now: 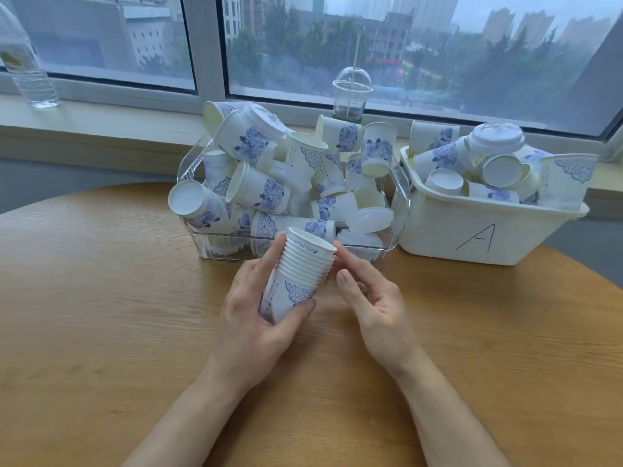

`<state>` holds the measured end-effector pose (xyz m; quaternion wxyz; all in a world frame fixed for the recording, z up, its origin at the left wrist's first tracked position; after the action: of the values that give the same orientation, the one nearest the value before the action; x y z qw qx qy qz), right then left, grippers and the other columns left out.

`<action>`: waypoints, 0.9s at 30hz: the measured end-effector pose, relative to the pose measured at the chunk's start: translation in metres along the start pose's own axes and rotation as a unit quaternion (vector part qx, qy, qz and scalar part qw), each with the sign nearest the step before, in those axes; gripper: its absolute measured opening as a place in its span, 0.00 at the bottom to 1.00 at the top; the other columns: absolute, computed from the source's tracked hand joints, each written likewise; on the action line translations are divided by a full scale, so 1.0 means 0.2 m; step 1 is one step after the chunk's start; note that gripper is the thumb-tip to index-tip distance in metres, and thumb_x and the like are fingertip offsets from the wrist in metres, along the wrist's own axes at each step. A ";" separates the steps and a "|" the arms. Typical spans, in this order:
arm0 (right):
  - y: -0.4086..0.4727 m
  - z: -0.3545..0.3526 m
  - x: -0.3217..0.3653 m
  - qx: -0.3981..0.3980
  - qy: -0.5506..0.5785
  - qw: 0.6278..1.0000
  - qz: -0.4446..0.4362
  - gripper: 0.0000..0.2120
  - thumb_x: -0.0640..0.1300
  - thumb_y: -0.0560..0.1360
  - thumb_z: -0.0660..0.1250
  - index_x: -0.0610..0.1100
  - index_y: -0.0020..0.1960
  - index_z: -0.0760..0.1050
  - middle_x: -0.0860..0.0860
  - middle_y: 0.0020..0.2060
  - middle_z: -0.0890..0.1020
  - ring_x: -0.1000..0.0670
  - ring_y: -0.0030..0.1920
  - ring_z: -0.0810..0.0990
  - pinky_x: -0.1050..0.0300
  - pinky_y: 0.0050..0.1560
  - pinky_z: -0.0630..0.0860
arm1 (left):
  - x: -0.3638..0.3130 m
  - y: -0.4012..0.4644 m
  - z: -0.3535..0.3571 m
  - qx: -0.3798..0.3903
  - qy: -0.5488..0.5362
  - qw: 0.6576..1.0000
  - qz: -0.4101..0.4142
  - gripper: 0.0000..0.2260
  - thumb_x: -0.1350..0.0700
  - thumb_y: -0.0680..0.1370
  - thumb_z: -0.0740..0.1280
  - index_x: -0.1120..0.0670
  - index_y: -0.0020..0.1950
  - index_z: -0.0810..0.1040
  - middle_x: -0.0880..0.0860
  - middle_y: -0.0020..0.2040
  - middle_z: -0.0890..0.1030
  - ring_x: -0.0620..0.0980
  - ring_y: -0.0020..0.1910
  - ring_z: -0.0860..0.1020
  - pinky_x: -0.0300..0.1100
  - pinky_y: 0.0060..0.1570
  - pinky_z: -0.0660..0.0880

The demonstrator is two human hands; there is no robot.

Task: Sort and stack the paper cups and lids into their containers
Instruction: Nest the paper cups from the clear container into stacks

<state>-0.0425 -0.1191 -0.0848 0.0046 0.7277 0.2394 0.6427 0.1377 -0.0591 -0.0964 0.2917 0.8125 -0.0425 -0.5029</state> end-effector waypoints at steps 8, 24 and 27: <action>-0.01 0.01 0.02 0.015 0.003 1.000 0.003 0.18 0.49 0.84 0.65 0.50 0.73 0.77 0.54 0.67 0.82 0.52 0.71 0.78 0.47 0.73 0.72 | -0.02 0.00 -0.03 -0.011 0.014 1.000 -0.003 0.41 0.47 0.73 0.78 0.41 0.83 0.64 0.44 0.66 0.77 0.49 0.68 0.77 0.54 0.62 0.80; 0.34 0.40 0.29 -0.001 -0.138 0.987 -0.084 0.18 0.46 0.83 0.69 0.52 0.72 0.77 0.60 0.58 0.82 0.57 0.56 0.80 0.65 0.52 0.77 | -0.03 0.03 -0.49 -0.262 0.016 0.964 -0.042 0.40 0.51 0.76 0.77 0.44 0.84 0.60 0.48 0.70 0.74 0.42 0.63 0.76 0.38 0.57 0.78; 0.44 0.53 0.33 0.005 -0.200 0.973 -0.116 0.20 0.45 0.81 0.71 0.51 0.73 0.76 0.62 0.55 0.79 0.59 0.52 0.78 0.59 0.57 0.76 | 0.02 0.01 -0.61 -0.346 0.028 0.935 -0.069 0.40 0.57 0.76 0.77 0.46 0.83 0.61 0.37 0.65 0.70 0.32 0.62 0.70 0.37 0.62 0.74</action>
<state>0.0914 -0.1408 -0.0137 0.1235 0.8088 0.3195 0.4781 0.2420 -0.0096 -0.0589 0.5205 0.6762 0.1986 -0.4821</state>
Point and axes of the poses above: each hand's wrist, its own y-axis towards the middle knuckle, its own z-axis out of the palm, x = y × z, the point moved 7 cm from there along y, towards the middle knuckle
